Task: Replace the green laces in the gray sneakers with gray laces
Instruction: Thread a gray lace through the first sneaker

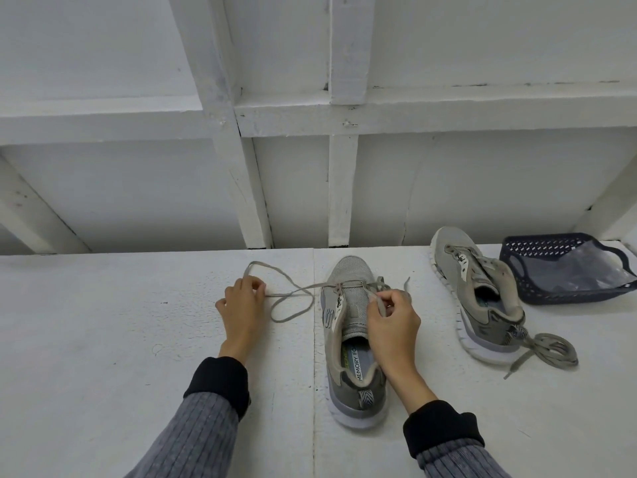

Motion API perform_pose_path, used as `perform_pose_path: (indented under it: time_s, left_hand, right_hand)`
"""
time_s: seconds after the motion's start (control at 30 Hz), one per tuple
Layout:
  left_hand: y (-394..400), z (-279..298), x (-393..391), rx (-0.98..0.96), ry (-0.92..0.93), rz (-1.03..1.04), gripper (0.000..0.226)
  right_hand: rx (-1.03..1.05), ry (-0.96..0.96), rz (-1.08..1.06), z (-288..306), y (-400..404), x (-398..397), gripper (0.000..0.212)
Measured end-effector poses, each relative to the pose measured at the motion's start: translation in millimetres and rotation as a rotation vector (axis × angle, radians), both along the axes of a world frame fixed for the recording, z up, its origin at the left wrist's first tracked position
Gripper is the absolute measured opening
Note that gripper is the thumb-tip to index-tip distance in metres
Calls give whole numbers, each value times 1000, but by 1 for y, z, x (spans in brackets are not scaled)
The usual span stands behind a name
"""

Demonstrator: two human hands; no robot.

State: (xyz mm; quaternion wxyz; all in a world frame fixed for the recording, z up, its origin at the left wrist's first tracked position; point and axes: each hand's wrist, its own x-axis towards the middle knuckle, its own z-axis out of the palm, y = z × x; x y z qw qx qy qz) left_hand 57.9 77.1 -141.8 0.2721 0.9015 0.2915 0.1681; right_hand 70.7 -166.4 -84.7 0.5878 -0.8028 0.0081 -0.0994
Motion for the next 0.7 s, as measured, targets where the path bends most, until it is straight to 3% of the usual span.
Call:
perform_pose_path:
  time_s: [0.17,0.3,0.57,0.7]
  left_hand:
    - [-15,4,-11,18,-9,-10,25]
    - [-28,3,-6,98,71,-84,18]
    - [-34,14,-9,-131,54,-179,23]
    - [-33,36,-4,-389,166,-92,15]
  right_hand:
    - [11,3,0,0,0,0,9]
    - [17,4,0,-1,-1,0,9]
    - [38,12,7,-1,-2,-1,9]
    - [45,28,7,0,-2,-1,10]
